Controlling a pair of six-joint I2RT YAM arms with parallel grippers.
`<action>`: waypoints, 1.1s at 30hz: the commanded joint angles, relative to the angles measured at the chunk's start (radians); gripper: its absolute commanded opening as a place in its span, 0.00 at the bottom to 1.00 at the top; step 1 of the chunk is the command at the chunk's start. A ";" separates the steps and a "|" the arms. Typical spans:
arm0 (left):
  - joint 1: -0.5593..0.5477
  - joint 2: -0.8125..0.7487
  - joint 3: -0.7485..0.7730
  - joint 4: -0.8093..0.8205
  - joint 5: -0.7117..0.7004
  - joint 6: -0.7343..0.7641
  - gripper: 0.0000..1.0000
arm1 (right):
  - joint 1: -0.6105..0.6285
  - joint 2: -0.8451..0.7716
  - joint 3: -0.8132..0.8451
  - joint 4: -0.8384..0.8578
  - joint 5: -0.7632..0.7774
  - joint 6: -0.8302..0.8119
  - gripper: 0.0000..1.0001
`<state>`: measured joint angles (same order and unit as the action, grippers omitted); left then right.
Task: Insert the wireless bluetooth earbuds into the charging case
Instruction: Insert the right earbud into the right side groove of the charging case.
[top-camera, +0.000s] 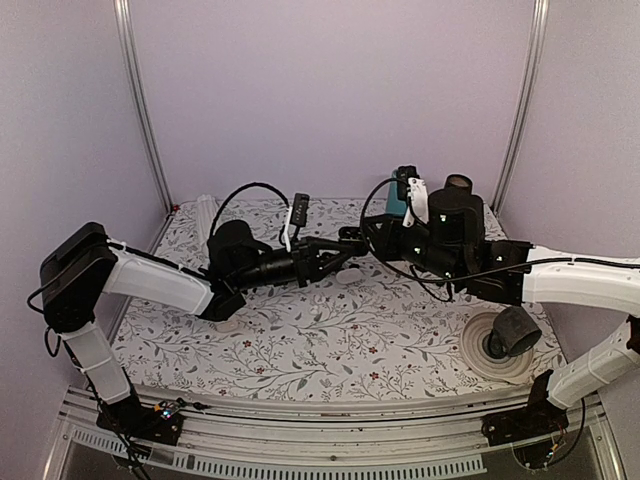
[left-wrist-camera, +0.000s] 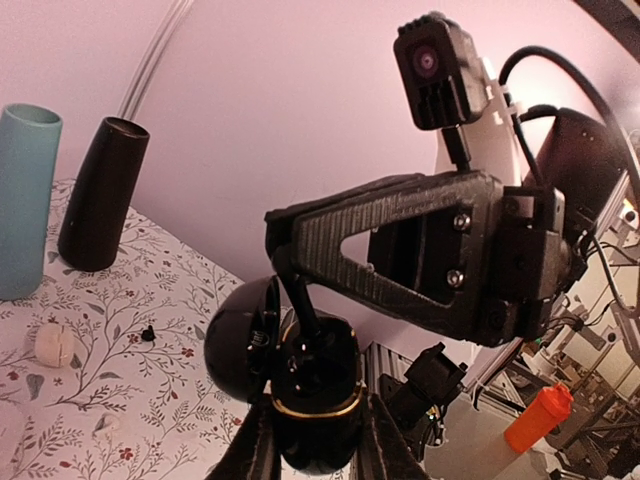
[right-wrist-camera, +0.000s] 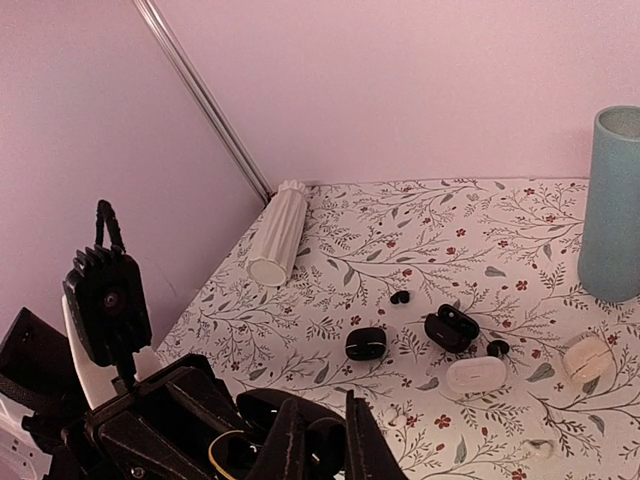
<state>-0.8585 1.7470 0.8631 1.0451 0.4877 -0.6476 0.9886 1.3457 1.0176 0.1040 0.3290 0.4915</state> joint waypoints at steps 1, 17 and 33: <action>0.000 -0.025 0.024 0.081 -0.005 -0.035 0.00 | 0.013 0.000 -0.026 0.015 0.012 -0.013 0.09; 0.014 -0.046 0.013 0.066 -0.062 -0.012 0.00 | 0.017 -0.032 -0.056 0.047 -0.036 -0.026 0.09; 0.014 -0.065 0.016 0.037 -0.069 0.056 0.00 | 0.019 -0.015 -0.035 0.022 -0.093 -0.020 0.13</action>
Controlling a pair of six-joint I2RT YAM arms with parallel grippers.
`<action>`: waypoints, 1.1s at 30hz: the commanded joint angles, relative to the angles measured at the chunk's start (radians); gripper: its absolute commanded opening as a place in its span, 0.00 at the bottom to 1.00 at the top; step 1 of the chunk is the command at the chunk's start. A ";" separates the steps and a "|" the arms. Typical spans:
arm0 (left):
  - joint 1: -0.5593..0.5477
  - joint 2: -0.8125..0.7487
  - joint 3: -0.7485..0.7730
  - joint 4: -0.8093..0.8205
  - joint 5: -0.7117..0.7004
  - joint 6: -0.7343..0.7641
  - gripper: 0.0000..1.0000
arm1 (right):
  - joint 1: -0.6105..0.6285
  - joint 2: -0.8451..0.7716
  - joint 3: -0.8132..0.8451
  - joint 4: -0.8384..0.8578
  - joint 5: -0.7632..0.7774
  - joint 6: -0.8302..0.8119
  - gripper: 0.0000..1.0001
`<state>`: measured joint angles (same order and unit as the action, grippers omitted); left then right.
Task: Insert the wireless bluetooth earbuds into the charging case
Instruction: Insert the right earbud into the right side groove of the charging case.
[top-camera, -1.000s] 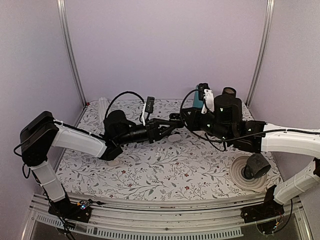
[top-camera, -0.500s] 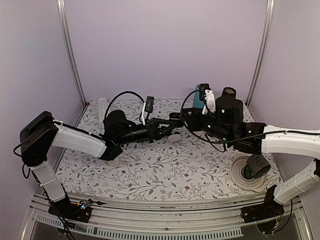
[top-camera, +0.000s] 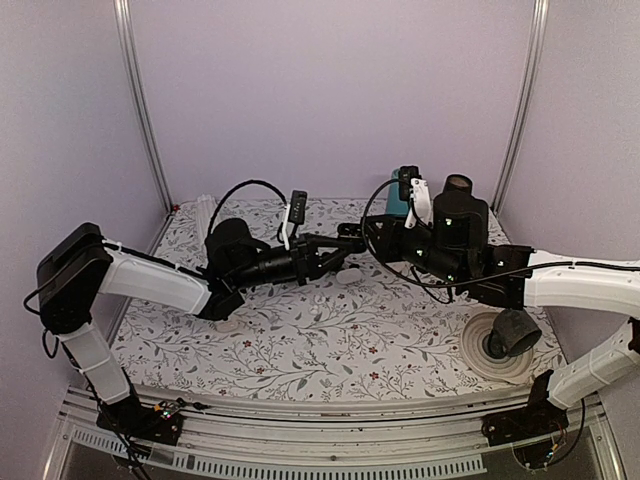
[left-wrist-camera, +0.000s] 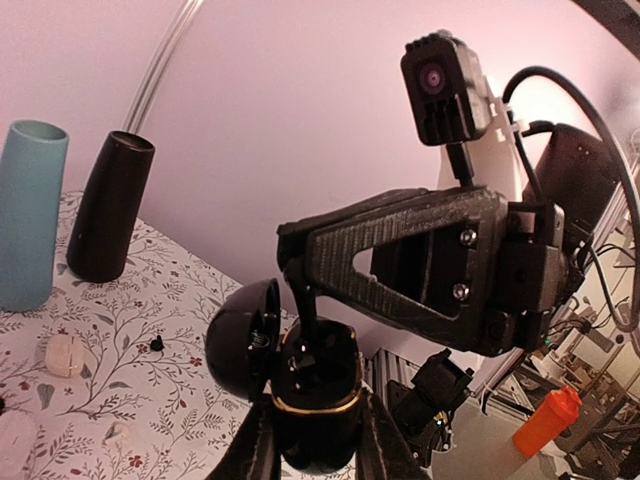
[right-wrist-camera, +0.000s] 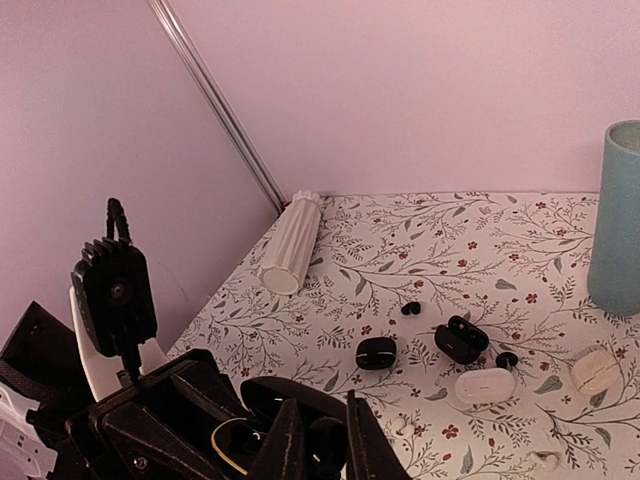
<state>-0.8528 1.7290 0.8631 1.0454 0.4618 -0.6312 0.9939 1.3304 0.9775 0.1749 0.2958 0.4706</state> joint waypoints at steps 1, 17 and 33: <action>0.009 -0.049 0.015 0.035 -0.045 0.044 0.00 | 0.014 0.000 0.005 -0.052 -0.062 0.003 0.13; 0.008 -0.068 0.008 0.014 -0.061 0.087 0.00 | 0.013 -0.011 0.015 -0.078 -0.078 0.021 0.16; 0.008 -0.089 -0.005 -0.048 -0.070 0.157 0.00 | 0.008 -0.035 0.081 -0.128 -0.154 0.072 0.37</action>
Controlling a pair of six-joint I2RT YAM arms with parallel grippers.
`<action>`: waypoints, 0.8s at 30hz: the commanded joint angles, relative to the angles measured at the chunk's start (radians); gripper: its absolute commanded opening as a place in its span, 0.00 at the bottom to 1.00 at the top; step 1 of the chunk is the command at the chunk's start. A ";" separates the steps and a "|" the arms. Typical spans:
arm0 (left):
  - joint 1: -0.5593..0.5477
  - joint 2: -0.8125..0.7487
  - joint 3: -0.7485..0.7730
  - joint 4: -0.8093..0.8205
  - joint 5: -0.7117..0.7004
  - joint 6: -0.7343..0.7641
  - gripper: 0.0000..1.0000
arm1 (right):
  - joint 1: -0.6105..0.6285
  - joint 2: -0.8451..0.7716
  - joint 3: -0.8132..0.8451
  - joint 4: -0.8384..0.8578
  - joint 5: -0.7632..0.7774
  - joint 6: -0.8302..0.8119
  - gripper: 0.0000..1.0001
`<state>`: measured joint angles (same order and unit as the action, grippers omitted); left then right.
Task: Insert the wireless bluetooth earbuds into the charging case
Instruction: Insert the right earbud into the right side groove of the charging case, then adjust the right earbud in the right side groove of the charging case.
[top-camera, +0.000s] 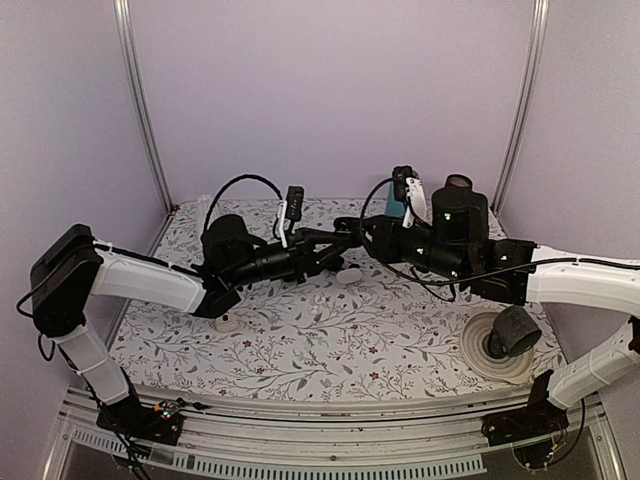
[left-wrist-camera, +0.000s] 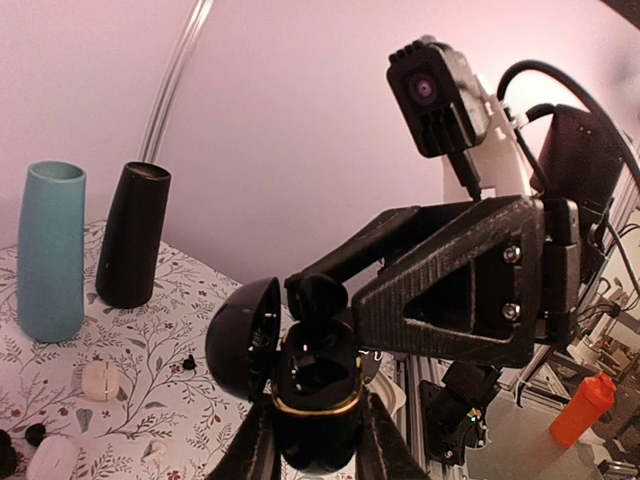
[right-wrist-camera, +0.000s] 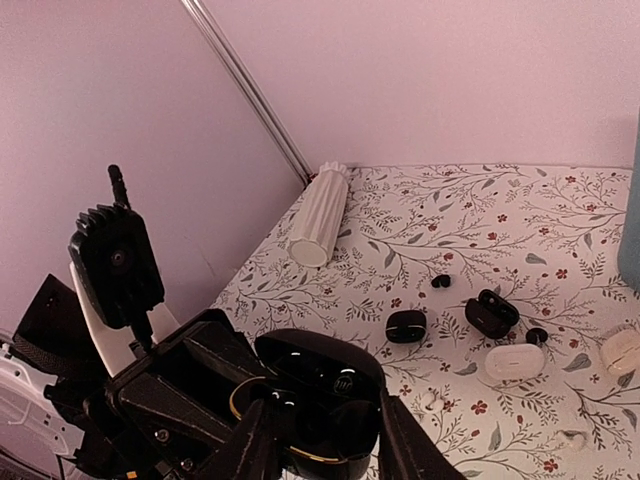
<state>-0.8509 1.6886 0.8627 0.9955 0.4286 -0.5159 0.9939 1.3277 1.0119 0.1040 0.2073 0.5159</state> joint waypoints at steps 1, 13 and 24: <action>0.007 -0.051 -0.007 -0.001 -0.039 0.049 0.00 | 0.003 -0.035 0.050 -0.064 -0.073 0.032 0.38; 0.007 -0.069 -0.023 -0.037 -0.049 0.090 0.00 | -0.093 -0.083 0.044 -0.041 -0.280 0.116 0.43; 0.008 -0.112 -0.054 -0.052 -0.021 0.126 0.00 | -0.226 -0.110 0.021 -0.064 -0.424 0.115 0.35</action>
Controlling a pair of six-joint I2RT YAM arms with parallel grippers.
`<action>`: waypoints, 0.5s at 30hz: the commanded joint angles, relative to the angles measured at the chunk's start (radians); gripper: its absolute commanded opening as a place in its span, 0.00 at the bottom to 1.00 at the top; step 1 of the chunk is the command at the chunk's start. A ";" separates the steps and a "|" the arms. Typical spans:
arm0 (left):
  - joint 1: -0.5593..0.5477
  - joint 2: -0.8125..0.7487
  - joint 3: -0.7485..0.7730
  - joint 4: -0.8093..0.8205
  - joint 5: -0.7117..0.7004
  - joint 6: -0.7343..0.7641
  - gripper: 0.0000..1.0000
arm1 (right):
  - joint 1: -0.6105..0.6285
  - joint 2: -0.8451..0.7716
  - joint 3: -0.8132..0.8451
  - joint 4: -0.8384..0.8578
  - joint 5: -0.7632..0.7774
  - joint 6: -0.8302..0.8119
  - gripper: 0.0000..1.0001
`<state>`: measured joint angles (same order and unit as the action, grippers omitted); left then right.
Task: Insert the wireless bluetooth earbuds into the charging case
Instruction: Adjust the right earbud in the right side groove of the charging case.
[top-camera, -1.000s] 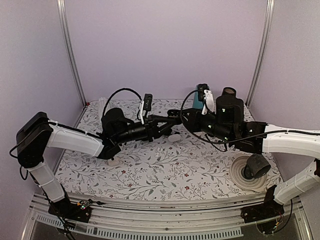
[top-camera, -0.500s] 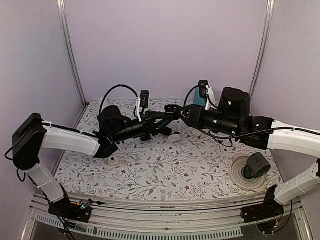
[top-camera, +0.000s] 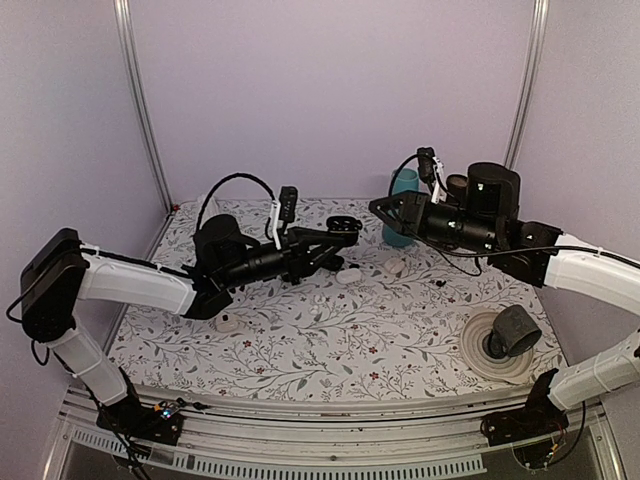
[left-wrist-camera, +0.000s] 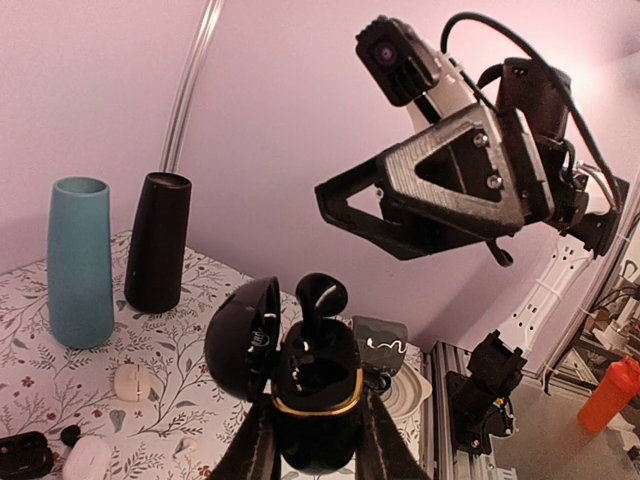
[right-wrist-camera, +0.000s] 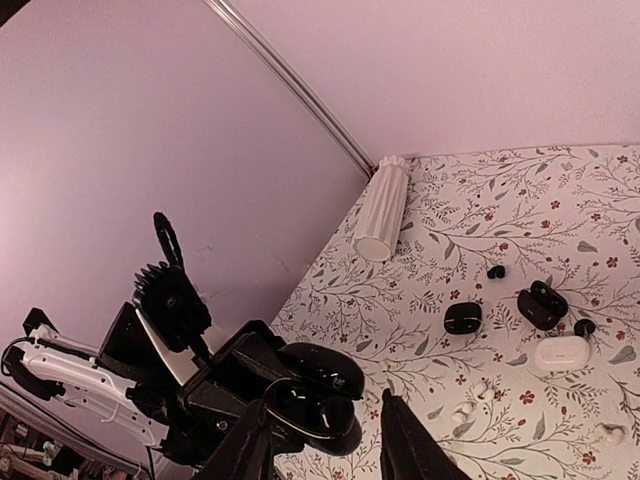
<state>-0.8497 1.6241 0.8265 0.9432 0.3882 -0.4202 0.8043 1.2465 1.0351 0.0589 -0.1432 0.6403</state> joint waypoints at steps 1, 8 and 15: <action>0.007 -0.052 -0.022 0.000 0.025 0.032 0.00 | -0.044 -0.027 -0.002 -0.023 -0.093 -0.029 0.33; 0.010 -0.078 -0.035 0.023 0.083 0.032 0.00 | -0.050 -0.008 0.013 -0.057 -0.193 -0.178 0.30; 0.011 -0.088 -0.040 0.045 0.129 0.024 0.00 | -0.050 0.008 0.026 -0.052 -0.292 -0.258 0.29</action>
<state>-0.8478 1.5620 0.8021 0.9493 0.4713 -0.4042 0.7578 1.2427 1.0351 0.0074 -0.3550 0.4549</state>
